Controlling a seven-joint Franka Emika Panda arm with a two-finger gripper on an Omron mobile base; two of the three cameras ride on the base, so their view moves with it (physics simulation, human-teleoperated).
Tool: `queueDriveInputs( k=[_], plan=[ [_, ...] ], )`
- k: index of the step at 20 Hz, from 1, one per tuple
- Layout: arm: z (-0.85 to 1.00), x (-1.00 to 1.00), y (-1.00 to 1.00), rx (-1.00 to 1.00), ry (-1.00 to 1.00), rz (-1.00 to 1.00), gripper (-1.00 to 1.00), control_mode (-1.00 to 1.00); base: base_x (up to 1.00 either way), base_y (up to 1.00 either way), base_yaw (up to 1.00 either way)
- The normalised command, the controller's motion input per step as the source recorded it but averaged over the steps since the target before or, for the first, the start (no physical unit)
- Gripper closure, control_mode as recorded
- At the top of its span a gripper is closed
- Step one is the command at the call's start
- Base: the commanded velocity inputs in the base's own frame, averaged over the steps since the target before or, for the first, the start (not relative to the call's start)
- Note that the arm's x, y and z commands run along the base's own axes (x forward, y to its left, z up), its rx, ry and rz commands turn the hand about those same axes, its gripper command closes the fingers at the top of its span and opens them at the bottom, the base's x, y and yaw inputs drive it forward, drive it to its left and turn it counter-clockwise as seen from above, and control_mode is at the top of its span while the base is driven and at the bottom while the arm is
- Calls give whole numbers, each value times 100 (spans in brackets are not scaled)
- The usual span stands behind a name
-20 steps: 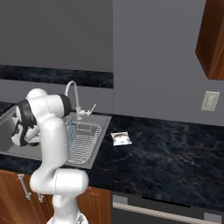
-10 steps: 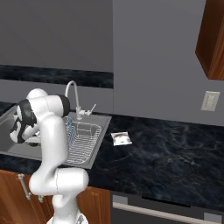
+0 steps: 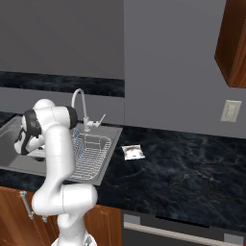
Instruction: Turn on the sink faucet. Then move the squash from the counter to the sink. Turn off the sink. Move the vegetable from the sink to the pot next to the stove. Finally move the pot to the front left burner.
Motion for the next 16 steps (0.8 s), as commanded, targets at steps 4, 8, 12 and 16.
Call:
queueDriveInputs(
  k=[4,8,12,16],
  plan=[
    [-35,20,9,0,2,-1,100,-100,0,0,0],
    [-34,18,10,-1,0,-2,100,-100,0,0,0],
    [-29,16,10,-2,1,-2,100,-100,0,0,0],
    [-24,19,10,-2,4,-1,100,-100,0,0,0]
  ],
)
